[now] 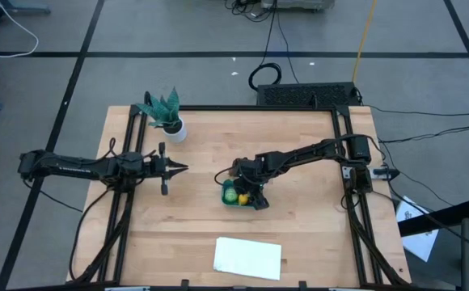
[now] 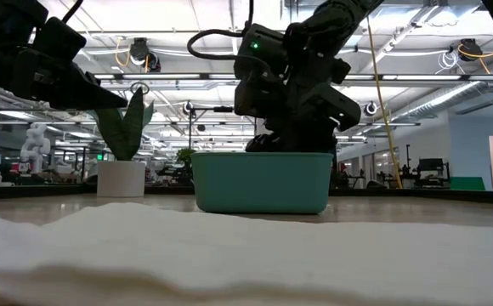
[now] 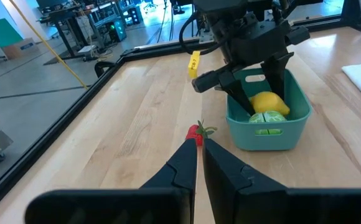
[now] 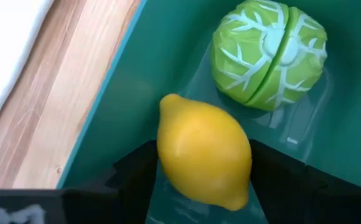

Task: Pick and placing Produce into tupperware
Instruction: Put the lemon into the blue bin, then put the strawberry into the blue bin

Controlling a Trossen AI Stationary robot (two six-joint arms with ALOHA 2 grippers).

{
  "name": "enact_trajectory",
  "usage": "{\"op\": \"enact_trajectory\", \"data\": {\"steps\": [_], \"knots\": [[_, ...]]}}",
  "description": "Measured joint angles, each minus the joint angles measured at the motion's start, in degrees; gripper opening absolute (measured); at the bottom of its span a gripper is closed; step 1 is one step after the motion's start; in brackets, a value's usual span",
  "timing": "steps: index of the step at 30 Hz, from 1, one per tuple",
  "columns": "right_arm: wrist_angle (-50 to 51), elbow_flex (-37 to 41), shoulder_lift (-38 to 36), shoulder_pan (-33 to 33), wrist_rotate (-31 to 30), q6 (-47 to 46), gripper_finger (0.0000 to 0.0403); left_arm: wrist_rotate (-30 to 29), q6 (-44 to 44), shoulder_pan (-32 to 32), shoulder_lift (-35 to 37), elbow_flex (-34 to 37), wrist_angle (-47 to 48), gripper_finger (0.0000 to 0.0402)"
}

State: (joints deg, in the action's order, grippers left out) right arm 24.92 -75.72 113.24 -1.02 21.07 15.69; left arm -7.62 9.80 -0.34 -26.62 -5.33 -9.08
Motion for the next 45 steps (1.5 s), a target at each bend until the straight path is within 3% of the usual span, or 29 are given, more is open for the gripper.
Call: {"op": "enact_trajectory", "data": {"steps": [11,19,23,32,45], "knots": [[1.60,0.00,-6.94,-0.19,-6.07,-0.22,0.0231,0.00,0.08,0.00,0.01,-0.01,-0.11,0.0033],[1.98,-0.02,-13.50,-0.12,-6.29,-1.85,0.0226,0.00,0.20,0.00,0.01,0.01,-0.20,0.0033],[1.93,-0.02,-17.37,-0.12,-6.26,-3.24,0.0183,0.00,0.20,0.00,0.01,-0.01,-0.20,0.0033],[2.09,-0.02,-23.52,-0.52,-6.07,-6.00,0.0011,0.00,0.20,0.00,0.01,-0.01,-0.20,0.0033],[-0.93,-0.02,-24.83,-0.52,-6.17,-7.54,0.0001,0.00,0.07,0.00,0.01,-0.01,-0.13,0.0033]]}}
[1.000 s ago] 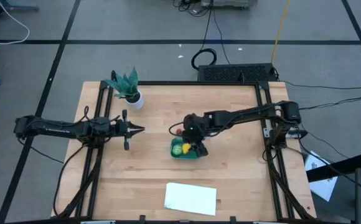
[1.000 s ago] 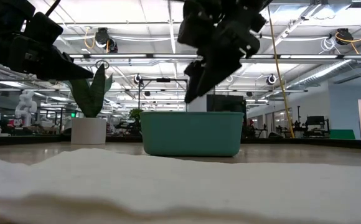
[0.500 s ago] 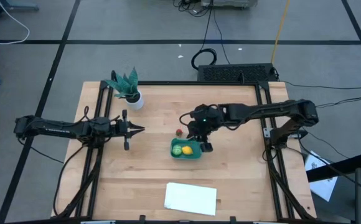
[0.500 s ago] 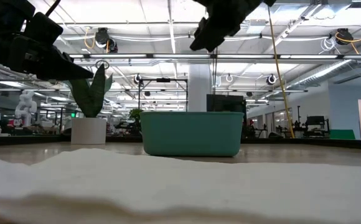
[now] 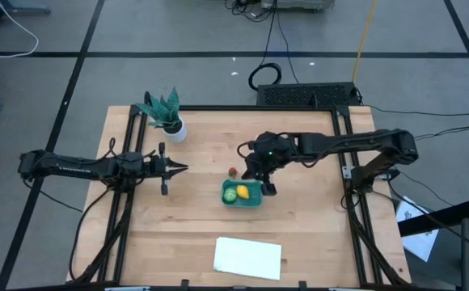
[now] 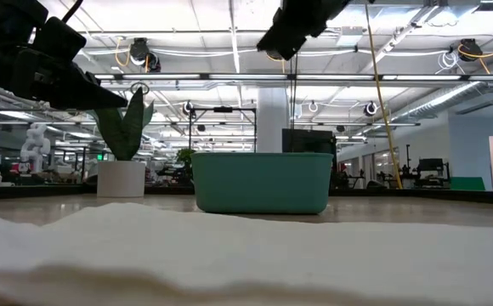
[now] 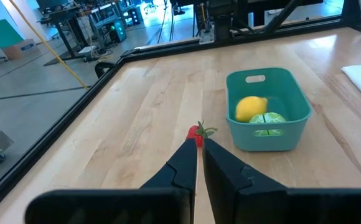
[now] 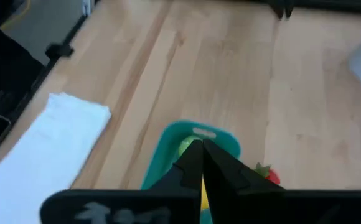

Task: Pick and placing Produce into tupperware
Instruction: Put the strawberry into the blue bin

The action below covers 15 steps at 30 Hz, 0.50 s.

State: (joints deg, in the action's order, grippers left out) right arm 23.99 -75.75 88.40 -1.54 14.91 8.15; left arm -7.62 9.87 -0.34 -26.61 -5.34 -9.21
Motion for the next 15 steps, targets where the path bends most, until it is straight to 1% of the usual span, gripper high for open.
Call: {"op": "enact_trajectory", "data": {"steps": [6,12,15], "knots": [[-1.42,0.00,-5.78,0.00,-0.91,-1.59,0.0000,0.00,-0.05,0.00,0.00,0.02,0.17,0.0033],[0.17,0.00,-14.77,-0.02,-9.00,-3.24,0.0000,0.00,-0.05,0.00,0.00,0.02,0.14,0.0033],[1.30,0.00,-19.66,-0.26,-9.30,-4.55,0.0000,-0.02,0.06,0.00,0.00,0.02,0.12,0.0033]]}}
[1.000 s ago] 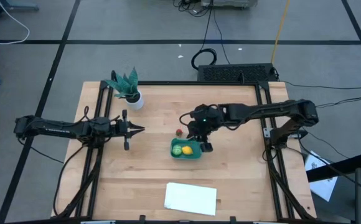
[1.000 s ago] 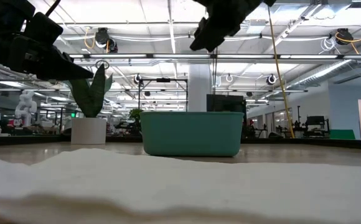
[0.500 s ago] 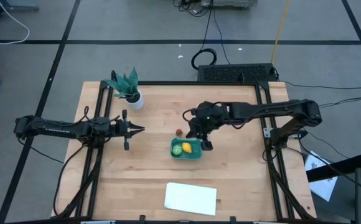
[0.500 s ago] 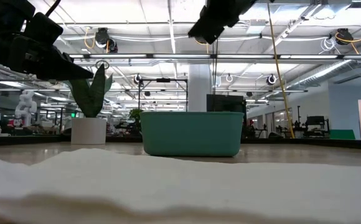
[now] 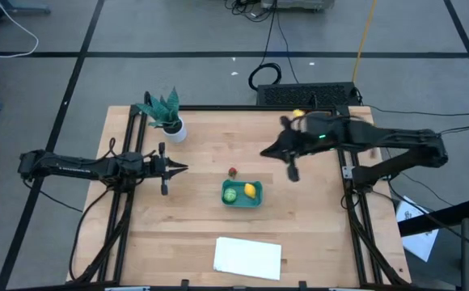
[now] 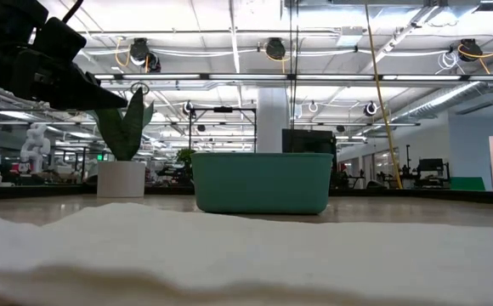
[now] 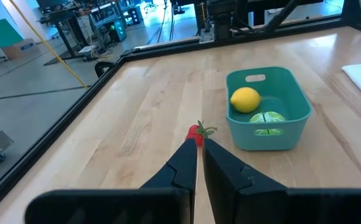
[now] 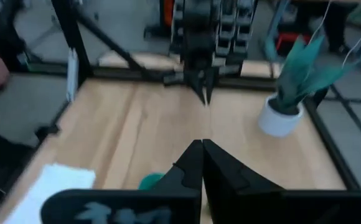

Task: Pick and placing Produce into tupperware
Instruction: Put the strawberry into the blue bin

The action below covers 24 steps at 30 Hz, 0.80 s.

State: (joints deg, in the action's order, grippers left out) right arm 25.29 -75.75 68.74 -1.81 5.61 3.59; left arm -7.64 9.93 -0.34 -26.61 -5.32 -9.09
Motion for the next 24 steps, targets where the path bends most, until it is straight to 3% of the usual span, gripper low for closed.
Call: {"op": "enact_trajectory", "data": {"steps": [12,19,24], "knots": [[1.31,0.00,-15.78,3.64,-0.55,1.28,0.0000,-0.22,-0.04,0.00,0.00,0.00,0.01,0.0033],[8.29,0.00,-21.44,6.28,-13.25,-0.19,0.0000,-0.33,-0.22,0.00,0.00,0.00,0.44,0.0033],[12.15,0.89,-24.67,6.59,-8.28,3.17,0.0000,-0.33,-0.39,0.00,0.00,0.00,0.44,0.0033]]}}
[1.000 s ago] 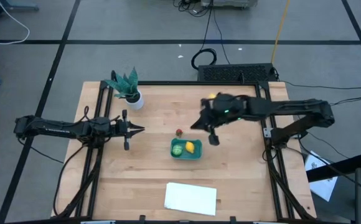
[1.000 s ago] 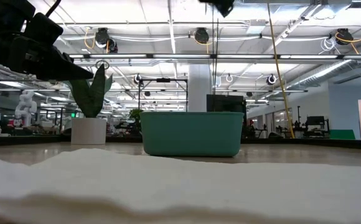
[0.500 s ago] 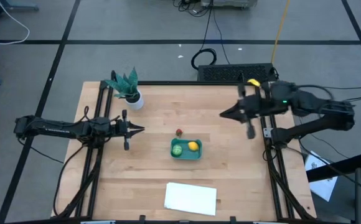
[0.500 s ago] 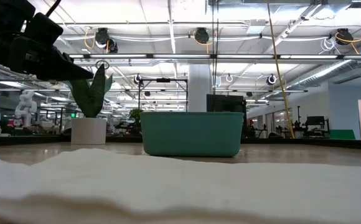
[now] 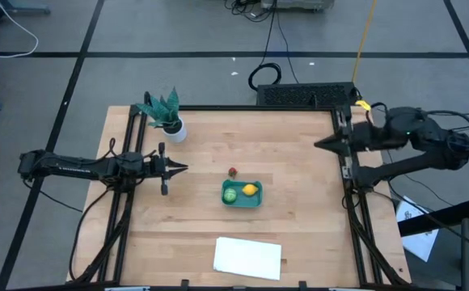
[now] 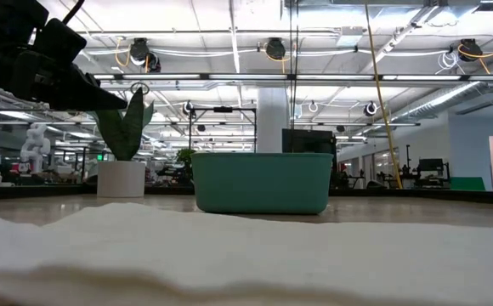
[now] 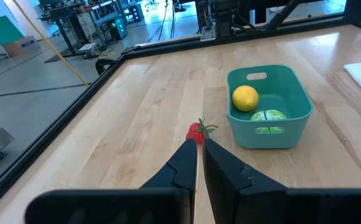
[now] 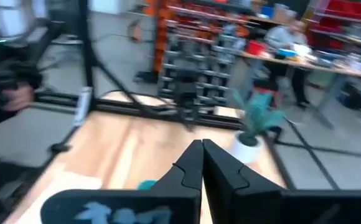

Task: Pick and placing Produce into tupperware
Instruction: Put the strawberry into the blue bin

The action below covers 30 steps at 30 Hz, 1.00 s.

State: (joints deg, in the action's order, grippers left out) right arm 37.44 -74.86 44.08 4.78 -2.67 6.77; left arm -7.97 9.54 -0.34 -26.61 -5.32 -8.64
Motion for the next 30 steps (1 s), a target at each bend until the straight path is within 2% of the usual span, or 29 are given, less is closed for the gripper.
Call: {"op": "enact_trajectory", "data": {"steps": [3,14,21,30], "knots": [[-2.14,3.76,-3.17,-0.01,4.33,1.95,0.0000,0.00,0.00,0.00,0.00,0.00,0.00,0.0033],[-22.35,25.46,-15.61,-0.07,3.26,-3.00,0.0000,0.01,0.00,0.00,0.00,0.00,-0.04,0.0033],[-28.32,37.07,-18.49,-0.07,2.40,-6.02,0.0000,0.02,0.02,0.00,0.00,0.00,-0.07,0.0033],[-47.66,53.16,-21.94,-0.90,2.36,-10.11,0.0000,0.02,0.03,0.00,0.00,0.00,-0.07,0.0033]]}}
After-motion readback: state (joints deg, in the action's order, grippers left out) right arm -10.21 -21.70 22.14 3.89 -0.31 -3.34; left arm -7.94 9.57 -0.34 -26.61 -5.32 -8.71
